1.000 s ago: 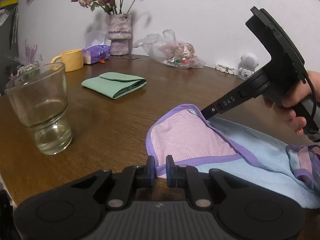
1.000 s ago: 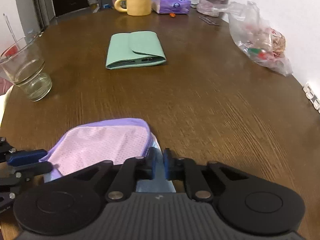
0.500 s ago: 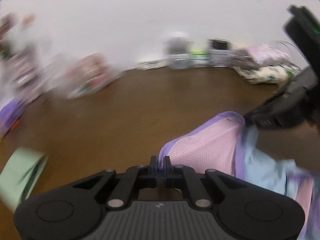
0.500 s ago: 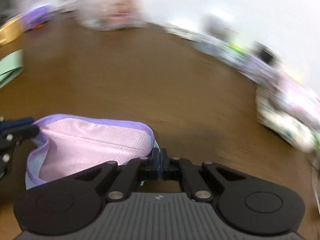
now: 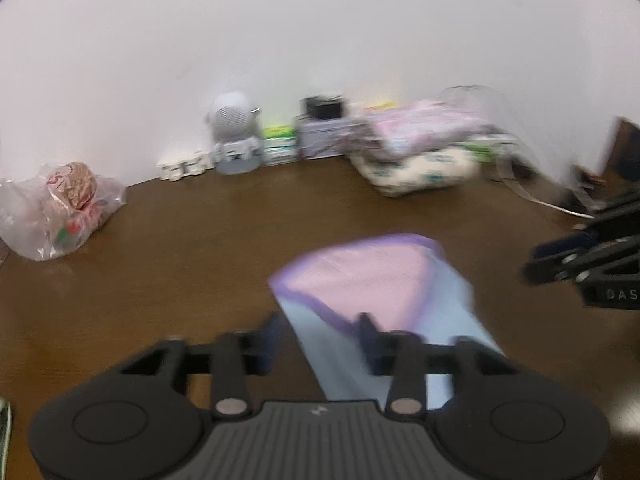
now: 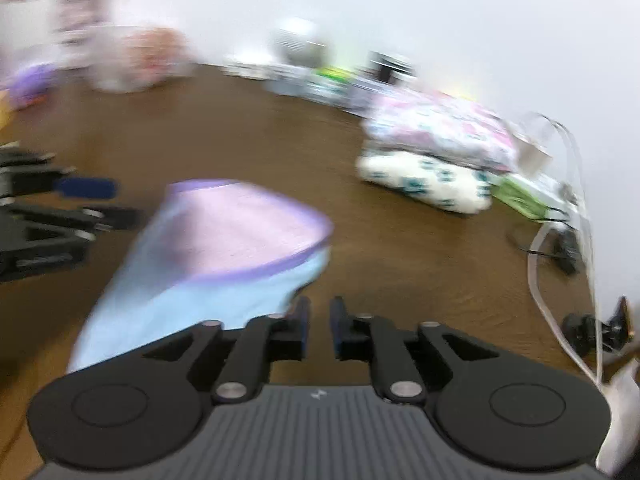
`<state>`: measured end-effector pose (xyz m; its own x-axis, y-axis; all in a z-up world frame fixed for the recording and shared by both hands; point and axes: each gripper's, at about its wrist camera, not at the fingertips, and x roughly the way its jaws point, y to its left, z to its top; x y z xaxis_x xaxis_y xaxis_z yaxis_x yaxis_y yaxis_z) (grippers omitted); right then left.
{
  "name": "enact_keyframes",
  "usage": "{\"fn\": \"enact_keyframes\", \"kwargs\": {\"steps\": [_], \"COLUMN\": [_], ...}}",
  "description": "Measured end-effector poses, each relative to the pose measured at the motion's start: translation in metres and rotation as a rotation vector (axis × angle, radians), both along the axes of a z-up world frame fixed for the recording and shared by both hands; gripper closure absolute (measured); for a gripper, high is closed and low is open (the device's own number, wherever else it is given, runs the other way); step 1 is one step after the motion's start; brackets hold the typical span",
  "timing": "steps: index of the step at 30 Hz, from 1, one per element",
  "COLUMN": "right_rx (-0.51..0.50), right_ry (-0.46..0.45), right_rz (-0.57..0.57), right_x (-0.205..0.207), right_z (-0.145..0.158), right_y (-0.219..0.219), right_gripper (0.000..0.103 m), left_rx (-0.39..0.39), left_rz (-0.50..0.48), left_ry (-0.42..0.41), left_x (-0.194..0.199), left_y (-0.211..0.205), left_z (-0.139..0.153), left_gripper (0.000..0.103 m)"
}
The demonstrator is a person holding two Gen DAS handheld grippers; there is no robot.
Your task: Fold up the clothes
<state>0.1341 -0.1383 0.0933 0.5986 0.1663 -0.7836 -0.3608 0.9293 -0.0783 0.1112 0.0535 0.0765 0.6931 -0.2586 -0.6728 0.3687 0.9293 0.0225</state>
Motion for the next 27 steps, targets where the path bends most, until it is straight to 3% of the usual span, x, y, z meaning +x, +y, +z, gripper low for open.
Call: {"fn": "enact_keyframes", "kwargs": {"steps": [3,7,8,12,13,14,15,16,18,21,25,27], "right_rx": [0.118,0.230,0.258,0.298,0.306,0.316,0.326,0.348,0.387,0.395,0.379,0.397], "right_ry": [0.040,0.054,0.052,0.021,0.015,0.024,0.032,0.032,0.045,0.068,0.096,0.080], "right_rz": [0.140,0.220,0.219,0.186,0.186,0.175,0.163,0.148,0.119,0.113,0.141,0.165], "right_x": [-0.068,-0.137,-0.147,-0.157,-0.156,-0.154,-0.151,-0.152,-0.157,-0.183,-0.229,-0.244], "right_z": [-0.002,-0.027,-0.033,-0.057,-0.061,-0.067,-0.072,-0.074,-0.076,-0.075,-0.071,-0.064], "right_y": [-0.005,-0.009,-0.012,-0.019,-0.018,-0.019,-0.020,-0.023,-0.029,-0.032,-0.033,-0.040], "right_gripper": [0.065,0.057,0.052,0.051,0.052,0.059,0.068,0.074,0.087,0.093,0.093,0.088], "left_rx": [-0.102,-0.231,-0.237,-0.171,-0.162,-0.169,-0.187,-0.204,-0.200,-0.190,-0.203,-0.204], "left_rz": [-0.111,-0.246,-0.267,-0.229,-0.220,-0.206,-0.207,-0.222,-0.239,-0.272,-0.292,-0.279], "left_ry": [0.027,0.065,0.076,0.087,0.084,0.083,0.095,0.117,0.129,0.140,0.184,0.171], "left_x": [-0.075,-0.140,-0.148,-0.147,-0.144,-0.142,-0.140,-0.139,-0.144,-0.162,-0.193,-0.198], "left_y": [0.007,0.012,0.010,-0.002,-0.004,-0.003,-0.002,-0.001,-0.001,0.001,0.008,0.011], "left_z": [-0.003,-0.027,-0.034,-0.051,-0.054,-0.056,-0.055,-0.055,-0.054,-0.053,-0.050,-0.044], "left_gripper": [0.040,0.031,0.031,0.034,0.036,0.048,0.069,0.081,0.083,0.087,0.083,0.080]}}
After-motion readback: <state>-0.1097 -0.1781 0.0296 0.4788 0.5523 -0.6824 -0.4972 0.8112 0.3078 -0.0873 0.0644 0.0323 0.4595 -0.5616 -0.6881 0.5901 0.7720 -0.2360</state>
